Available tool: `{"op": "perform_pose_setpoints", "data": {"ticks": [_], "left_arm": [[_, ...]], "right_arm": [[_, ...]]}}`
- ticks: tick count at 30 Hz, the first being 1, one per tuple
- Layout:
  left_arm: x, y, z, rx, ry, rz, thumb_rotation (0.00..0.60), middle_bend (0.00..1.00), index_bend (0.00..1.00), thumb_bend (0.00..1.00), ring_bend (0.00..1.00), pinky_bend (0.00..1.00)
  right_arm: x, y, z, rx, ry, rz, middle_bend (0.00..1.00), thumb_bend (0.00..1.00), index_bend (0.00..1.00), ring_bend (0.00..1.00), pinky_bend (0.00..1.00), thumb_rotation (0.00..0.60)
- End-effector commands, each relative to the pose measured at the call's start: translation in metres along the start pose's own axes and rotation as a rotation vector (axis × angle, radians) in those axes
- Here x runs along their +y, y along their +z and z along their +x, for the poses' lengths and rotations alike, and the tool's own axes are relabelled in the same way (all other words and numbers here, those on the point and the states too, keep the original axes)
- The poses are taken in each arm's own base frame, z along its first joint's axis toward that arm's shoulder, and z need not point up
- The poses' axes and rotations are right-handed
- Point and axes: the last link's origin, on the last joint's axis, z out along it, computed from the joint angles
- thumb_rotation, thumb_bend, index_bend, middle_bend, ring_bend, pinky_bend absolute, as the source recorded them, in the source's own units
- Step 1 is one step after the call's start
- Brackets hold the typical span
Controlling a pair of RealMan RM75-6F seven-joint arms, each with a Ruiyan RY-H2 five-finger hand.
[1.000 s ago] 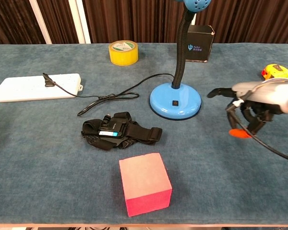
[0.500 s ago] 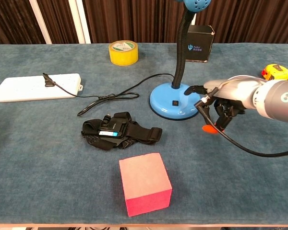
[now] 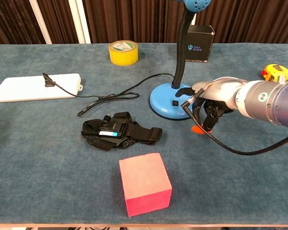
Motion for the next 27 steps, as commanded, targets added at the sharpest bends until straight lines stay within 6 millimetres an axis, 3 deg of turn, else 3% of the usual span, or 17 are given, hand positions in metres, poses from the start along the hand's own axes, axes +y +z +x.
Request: {"op": "perform_pose_setpoints", "data": {"ticks": [1, 27], "left_arm": [[-0.0001, 0.0001, 0.0000, 0.000, 0.001, 0.000, 0.600, 0.03, 0.17, 0.64, 0.00, 0.00], [-0.0008, 0.0007, -0.0004, -0.001, 0.006, 0.006, 0.600, 0.03, 0.17, 0.64, 0.00, 0.00]], "right_arm": [[-0.0011, 0.0011, -0.0014, -0.004, -0.002, 0.000, 0.53, 0.40, 0.00, 0.69, 0.94, 0.600], [-0.0029, 0.0050, -0.0064, -0.015, 0.005, 0.000, 0.53, 0.40, 0.00, 0.69, 1.00, 0.600]]}}
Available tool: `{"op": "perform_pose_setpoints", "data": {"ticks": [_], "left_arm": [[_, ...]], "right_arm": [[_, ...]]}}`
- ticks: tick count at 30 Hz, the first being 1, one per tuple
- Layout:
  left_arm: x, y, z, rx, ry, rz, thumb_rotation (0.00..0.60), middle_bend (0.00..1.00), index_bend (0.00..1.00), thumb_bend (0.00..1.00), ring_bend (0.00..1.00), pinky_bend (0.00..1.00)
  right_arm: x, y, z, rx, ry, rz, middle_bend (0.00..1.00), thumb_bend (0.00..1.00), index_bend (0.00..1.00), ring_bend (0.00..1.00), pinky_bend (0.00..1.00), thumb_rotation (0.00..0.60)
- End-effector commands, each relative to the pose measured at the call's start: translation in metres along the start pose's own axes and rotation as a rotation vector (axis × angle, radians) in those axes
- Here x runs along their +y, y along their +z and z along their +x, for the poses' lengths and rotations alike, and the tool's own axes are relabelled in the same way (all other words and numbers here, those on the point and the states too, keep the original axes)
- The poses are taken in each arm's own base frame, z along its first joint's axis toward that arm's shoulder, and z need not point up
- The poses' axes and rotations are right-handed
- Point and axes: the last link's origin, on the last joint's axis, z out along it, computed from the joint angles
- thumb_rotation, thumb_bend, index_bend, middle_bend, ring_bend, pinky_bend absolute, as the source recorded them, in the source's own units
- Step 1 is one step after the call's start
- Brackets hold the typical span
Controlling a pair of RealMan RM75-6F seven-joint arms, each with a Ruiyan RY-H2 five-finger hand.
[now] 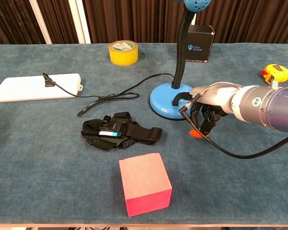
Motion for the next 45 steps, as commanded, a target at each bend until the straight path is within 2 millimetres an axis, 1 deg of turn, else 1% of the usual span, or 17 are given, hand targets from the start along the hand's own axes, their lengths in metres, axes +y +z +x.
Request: {"op": "perform_pose_setpoints", "data": {"ticks": [1, 20, 24, 33, 38, 40, 42, 44, 45], "left_arm": [[0.000, 0.000, 0.000, 0.000, 0.000, 0.001, 0.600, 0.03, 0.17, 0.64, 0.00, 0.00], [0.000, 0.000, 0.000, 0.001, 0.003, 0.005, 0.600, 0.03, 0.17, 0.64, 0.00, 0.00], [0.000, 0.001, 0.000, 0.002, 0.003, 0.005, 0.600, 0.03, 0.17, 0.64, 0.00, 0.00], [-0.001, 0.001, 0.000, 0.003, 0.006, 0.006, 0.600, 0.03, 0.17, 0.64, 0.00, 0.00], [-0.001, 0.001, 0.000, 0.005, 0.007, 0.008, 0.600, 0.03, 0.17, 0.64, 0.00, 0.00], [-0.001, 0.001, 0.000, 0.006, 0.007, 0.007, 0.600, 0.03, 0.17, 0.64, 0.00, 0.00], [-0.001, 0.001, 0.001, 0.008, 0.008, 0.007, 0.600, 0.03, 0.17, 0.64, 0.00, 0.00], [-0.002, 0.001, 0.001, 0.008, 0.009, 0.008, 0.600, 0.03, 0.17, 0.64, 0.00, 0.00], [-0.002, 0.001, 0.001, 0.008, 0.009, 0.009, 0.600, 0.03, 0.17, 0.64, 0.00, 0.00]], "right_arm": [[0.000, 0.000, 0.000, -0.001, -0.001, 0.001, 0.53, 0.41, 0.00, 0.69, 1.00, 0.600], [-0.003, -0.004, -0.006, -0.024, -0.001, 0.014, 0.53, 0.40, 0.01, 0.69, 1.00, 0.600], [-0.004, -0.005, -0.007, -0.031, -0.005, 0.018, 0.53, 0.40, 0.04, 0.69, 1.00, 0.600], [-0.006, -0.004, -0.011, -0.044, -0.030, 0.015, 0.53, 0.40, 0.15, 0.69, 1.00, 0.600], [-0.007, -0.003, -0.011, -0.045, -0.036, 0.007, 0.53, 0.40, 0.16, 0.69, 1.00, 0.600], [-0.008, -0.003, -0.008, -0.038, -0.026, 0.008, 0.53, 0.40, 0.14, 0.69, 1.00, 0.600], [-0.009, -0.004, -0.003, -0.017, -0.022, 0.011, 0.47, 0.41, 0.08, 0.66, 1.00, 0.600], [-0.009, -0.005, 0.006, 0.029, -0.018, 0.012, 0.31, 0.40, 0.02, 0.55, 1.00, 0.600], [-0.009, -0.005, 0.011, 0.055, -0.017, 0.010, 0.26, 0.40, 0.01, 0.51, 1.00, 0.600]]}}
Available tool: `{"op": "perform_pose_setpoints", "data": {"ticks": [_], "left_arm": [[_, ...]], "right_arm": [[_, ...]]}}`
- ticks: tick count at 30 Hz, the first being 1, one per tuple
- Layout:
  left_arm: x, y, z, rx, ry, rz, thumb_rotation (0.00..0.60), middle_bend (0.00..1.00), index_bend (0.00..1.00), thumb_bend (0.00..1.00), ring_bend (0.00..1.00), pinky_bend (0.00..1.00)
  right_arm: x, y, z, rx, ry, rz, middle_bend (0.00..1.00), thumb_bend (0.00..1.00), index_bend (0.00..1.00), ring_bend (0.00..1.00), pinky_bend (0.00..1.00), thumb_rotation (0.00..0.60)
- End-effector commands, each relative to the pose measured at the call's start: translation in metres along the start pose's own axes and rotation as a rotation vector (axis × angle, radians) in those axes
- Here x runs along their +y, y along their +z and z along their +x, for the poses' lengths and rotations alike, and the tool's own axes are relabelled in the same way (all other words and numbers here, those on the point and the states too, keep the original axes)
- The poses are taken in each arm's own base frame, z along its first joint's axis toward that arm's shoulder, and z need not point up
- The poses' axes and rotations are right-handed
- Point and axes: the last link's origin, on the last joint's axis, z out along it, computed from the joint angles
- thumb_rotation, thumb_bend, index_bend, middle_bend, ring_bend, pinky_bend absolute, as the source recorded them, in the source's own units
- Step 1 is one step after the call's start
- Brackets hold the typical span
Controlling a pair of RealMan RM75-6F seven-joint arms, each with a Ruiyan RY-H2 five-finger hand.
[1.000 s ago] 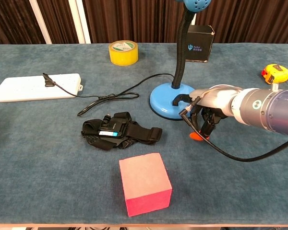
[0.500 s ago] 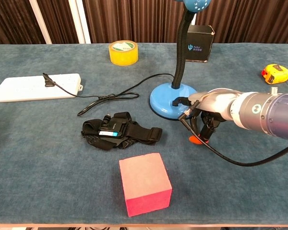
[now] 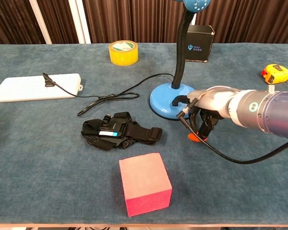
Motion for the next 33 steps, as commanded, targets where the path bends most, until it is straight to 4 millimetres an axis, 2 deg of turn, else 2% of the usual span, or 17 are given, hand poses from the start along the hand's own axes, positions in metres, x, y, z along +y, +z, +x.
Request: {"op": "perform_pose_setpoints", "data": {"ticks": [1, 5, 9, 13, 18, 19, 24, 25, 27, 33], "left_arm": [[0.000, 0.000, 0.000, 0.001, 0.000, 0.001, 0.600, 0.03, 0.17, 0.64, 0.00, 0.00], [0.000, 0.000, 0.000, -0.001, 0.000, 0.001, 0.600, 0.03, 0.17, 0.64, 0.00, 0.00], [0.000, -0.001, 0.000, 0.003, 0.001, -0.002, 0.600, 0.03, 0.17, 0.64, 0.00, 0.00], [0.001, -0.001, 0.001, 0.011, 0.000, -0.001, 0.600, 0.03, 0.17, 0.64, 0.00, 0.00], [0.001, 0.001, 0.002, 0.017, -0.002, 0.005, 0.600, 0.03, 0.17, 0.64, 0.00, 0.00], [0.001, 0.001, 0.002, 0.016, -0.003, 0.001, 0.600, 0.03, 0.17, 0.64, 0.00, 0.00], [0.002, 0.001, 0.001, 0.018, 0.000, -0.008, 0.600, 0.03, 0.17, 0.64, 0.00, 0.00], [0.002, 0.000, 0.001, 0.014, 0.002, -0.009, 0.600, 0.03, 0.17, 0.64, 0.00, 0.00], [0.005, -0.001, 0.001, 0.014, 0.012, -0.023, 0.600, 0.03, 0.17, 0.64, 0.00, 0.00], [0.007, -0.004, 0.000, 0.013, 0.029, -0.035, 0.600, 0.03, 0.17, 0.64, 0.00, 0.00]], "right_arm": [[0.002, -0.003, 0.018, 0.099, 0.000, -0.007, 0.21, 0.40, 0.00, 0.46, 1.00, 0.600], [0.017, -0.018, 0.043, 0.204, -0.006, -0.036, 0.12, 0.40, 0.00, 0.36, 1.00, 0.600], [0.039, -0.052, 0.064, 0.236, 0.046, -0.074, 0.07, 0.35, 0.00, 0.27, 1.00, 0.600], [0.080, -0.100, 0.073, 0.269, 0.000, -0.137, 0.03, 0.33, 0.00, 0.21, 1.00, 0.600], [0.137, -0.159, 0.049, 0.351, -0.048, -0.213, 0.00, 0.29, 0.00, 0.13, 1.00, 0.600], [0.151, -0.177, 0.040, 0.379, -0.031, -0.220, 0.00, 0.29, 0.00, 0.13, 1.00, 0.600], [0.196, -0.245, 0.002, 0.538, -0.055, -0.249, 0.00, 0.25, 0.00, 0.08, 1.00, 0.600], [0.203, -0.252, -0.005, 0.550, -0.055, -0.267, 0.00, 0.24, 0.00, 0.07, 1.00, 0.600], [0.206, -0.256, -0.001, 0.573, -0.096, -0.247, 0.00, 0.24, 0.00, 0.07, 1.00, 0.600], [0.207, -0.254, -0.008, 0.567, -0.146, -0.248, 0.00, 0.24, 0.00, 0.07, 1.00, 0.600]]}}
